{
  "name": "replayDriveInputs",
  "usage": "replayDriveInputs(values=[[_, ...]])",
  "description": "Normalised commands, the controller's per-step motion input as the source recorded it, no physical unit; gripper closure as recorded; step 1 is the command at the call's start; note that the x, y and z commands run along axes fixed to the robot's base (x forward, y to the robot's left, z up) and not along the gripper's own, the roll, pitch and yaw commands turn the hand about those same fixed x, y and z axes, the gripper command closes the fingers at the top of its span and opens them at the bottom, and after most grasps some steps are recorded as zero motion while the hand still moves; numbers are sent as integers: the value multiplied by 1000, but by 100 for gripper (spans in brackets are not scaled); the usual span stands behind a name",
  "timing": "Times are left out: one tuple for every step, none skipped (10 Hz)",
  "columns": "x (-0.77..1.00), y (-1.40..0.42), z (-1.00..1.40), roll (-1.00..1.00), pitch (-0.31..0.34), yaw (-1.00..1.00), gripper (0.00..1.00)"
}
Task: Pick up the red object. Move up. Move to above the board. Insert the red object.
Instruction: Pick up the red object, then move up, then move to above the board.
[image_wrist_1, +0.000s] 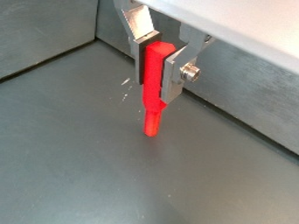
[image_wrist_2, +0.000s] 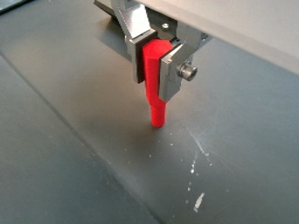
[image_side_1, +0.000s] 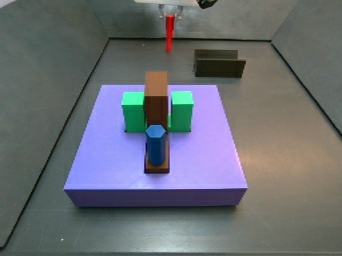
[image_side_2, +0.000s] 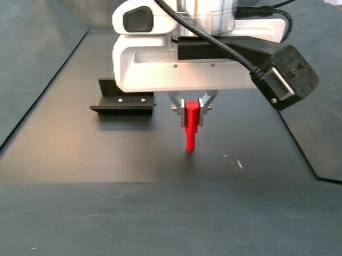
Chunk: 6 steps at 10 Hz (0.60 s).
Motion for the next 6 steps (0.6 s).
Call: replayDriveInputs(values=[[0, 0, 0, 0, 0, 0, 100], [0, 0, 833, 0, 0, 0, 100], [16, -66, 818, -8, 2, -26, 100], [-18, -60, 532, 13, 18, -25, 100], [3, -27, 235, 42, 3, -14, 100], [0, 0, 1400, 0, 0, 0, 100]])
